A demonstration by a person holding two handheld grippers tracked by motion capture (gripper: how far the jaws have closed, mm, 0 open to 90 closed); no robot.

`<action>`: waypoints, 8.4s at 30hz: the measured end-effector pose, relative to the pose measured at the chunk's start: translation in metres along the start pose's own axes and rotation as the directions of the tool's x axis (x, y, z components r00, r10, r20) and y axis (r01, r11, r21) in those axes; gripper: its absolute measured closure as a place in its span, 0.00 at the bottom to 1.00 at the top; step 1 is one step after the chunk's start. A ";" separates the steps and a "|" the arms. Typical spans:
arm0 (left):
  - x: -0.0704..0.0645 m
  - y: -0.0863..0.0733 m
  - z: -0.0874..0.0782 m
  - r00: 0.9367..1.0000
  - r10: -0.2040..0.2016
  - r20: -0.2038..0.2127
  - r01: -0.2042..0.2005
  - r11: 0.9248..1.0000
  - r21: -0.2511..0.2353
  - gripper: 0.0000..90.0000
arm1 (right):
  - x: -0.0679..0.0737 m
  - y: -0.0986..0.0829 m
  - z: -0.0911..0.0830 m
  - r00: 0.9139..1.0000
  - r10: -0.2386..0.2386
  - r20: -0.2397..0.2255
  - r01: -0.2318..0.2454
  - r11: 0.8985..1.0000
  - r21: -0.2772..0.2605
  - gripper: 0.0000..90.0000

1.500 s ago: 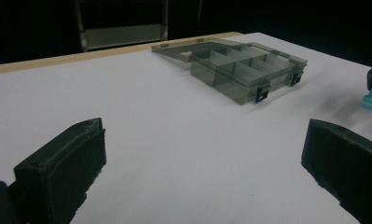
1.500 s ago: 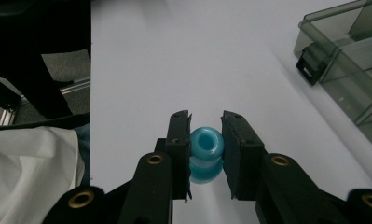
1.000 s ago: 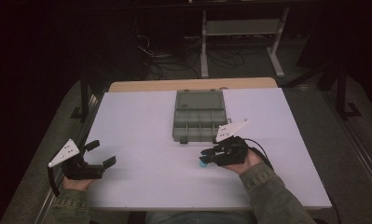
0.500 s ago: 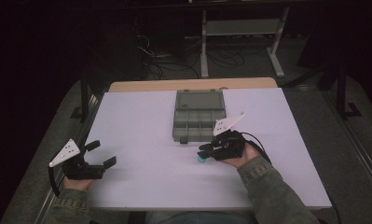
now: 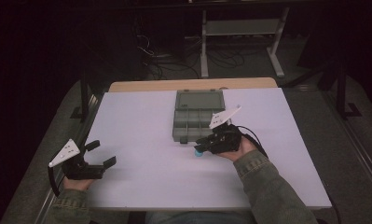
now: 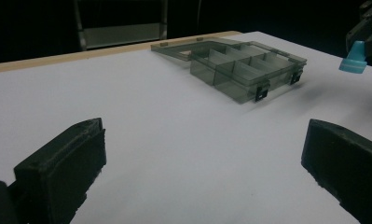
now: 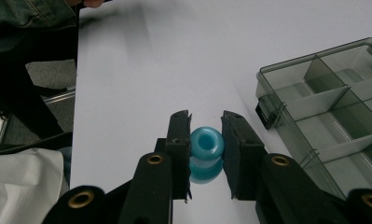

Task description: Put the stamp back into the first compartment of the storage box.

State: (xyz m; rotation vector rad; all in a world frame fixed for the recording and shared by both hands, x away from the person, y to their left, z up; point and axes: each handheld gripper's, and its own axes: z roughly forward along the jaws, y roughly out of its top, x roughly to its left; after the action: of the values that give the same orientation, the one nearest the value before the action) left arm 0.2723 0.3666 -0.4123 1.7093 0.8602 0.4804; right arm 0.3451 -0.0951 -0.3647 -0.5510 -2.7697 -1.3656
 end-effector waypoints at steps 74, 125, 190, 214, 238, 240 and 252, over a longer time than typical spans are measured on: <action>0.001 0.000 0.000 1.000 -0.005 0.008 0.005 1.000 -0.007 0.00 | -0.068 0.063 0.032 0.997 0.024 0.071 -0.025 1.000 0.013 0.80; 0.002 0.000 0.000 1.000 -0.012 0.009 0.012 1.000 -0.017 0.00 | -0.128 0.081 0.082 0.984 0.098 0.152 -0.106 0.993 0.047 0.80; 0.000 0.001 0.002 1.000 -0.006 0.012 0.006 1.000 -0.008 0.00 | -0.095 0.032 0.001 0.958 0.177 0.228 -0.147 0.979 -0.145 0.00; 0.001 0.001 0.003 1.000 -0.003 0.013 0.003 1.000 -0.001 0.00 | -0.073 0.000 -0.037 0.954 0.194 0.230 -0.142 0.964 -0.224 0.00; 0.000 0.001 0.003 1.000 -0.001 0.011 0.001 1.000 0.002 0.00 | -0.046 -0.035 -0.064 0.949 0.198 0.243 -0.139 0.961 -0.239 0.00; 0.000 0.001 0.003 1.000 0.006 0.012 -0.006 1.000 0.004 0.00 | -0.044 -0.038 -0.065 0.948 0.203 0.245 -0.144 0.960 -0.238 0.00; -0.001 0.001 0.003 1.000 0.001 0.010 -0.001 1.000 -0.001 0.00 | -0.037 -0.056 -0.072 0.942 0.227 0.247 -0.163 0.953 -0.257 0.00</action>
State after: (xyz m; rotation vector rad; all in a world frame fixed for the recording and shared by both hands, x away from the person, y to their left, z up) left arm 0.2742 0.3642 -0.4120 1.7105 0.8517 0.4727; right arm 0.3512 -0.1934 -0.3690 -1.0730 -2.6665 -1.6923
